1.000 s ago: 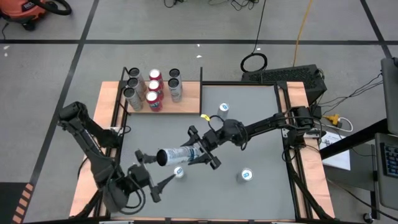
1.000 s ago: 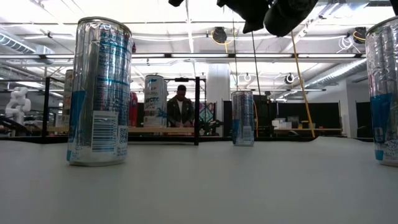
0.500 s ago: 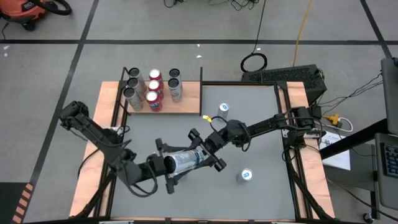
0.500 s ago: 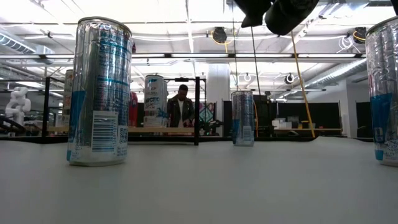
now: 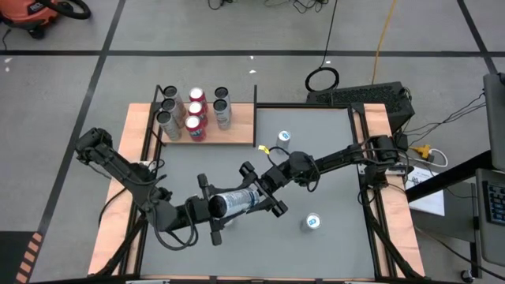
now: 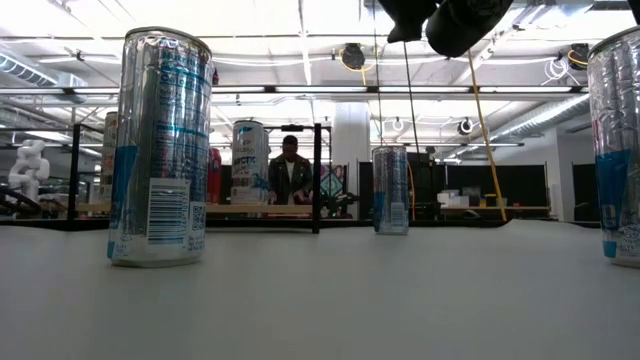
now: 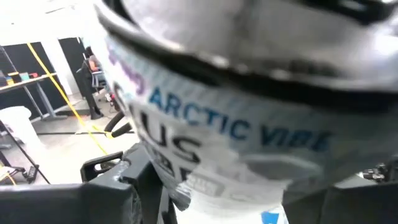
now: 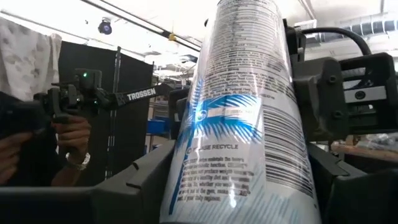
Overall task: Place canned beverage on shelf
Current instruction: Put the white-blue soda can on the shelf aligned with the other white-blue soda can
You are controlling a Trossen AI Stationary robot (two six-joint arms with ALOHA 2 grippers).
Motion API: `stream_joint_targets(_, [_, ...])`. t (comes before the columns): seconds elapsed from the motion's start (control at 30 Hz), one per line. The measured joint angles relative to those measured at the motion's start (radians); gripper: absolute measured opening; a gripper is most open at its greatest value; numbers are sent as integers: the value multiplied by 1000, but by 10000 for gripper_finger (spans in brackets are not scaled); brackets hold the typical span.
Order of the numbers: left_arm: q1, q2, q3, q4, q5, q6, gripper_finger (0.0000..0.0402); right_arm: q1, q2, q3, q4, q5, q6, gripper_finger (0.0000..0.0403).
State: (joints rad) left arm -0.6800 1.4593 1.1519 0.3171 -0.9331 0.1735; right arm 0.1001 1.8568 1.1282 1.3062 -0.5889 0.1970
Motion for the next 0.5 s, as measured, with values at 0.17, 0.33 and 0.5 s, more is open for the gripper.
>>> stream_joint_targets(0.17, [-5, 0, 0, -43, -39, -10, 249, -13, -13, 0, -123, 10, 32, 259])
stream_joint_targets(0.33, [-19, 2, -1, -162, -101, -114, 254, -20, -75, 2, -487, 68, -52, 296])
stream_joint_targets(0.5, [-18, 2, -1, -303, -123, -296, 255, 5, -190, 1, -918, 327, -231, 320])
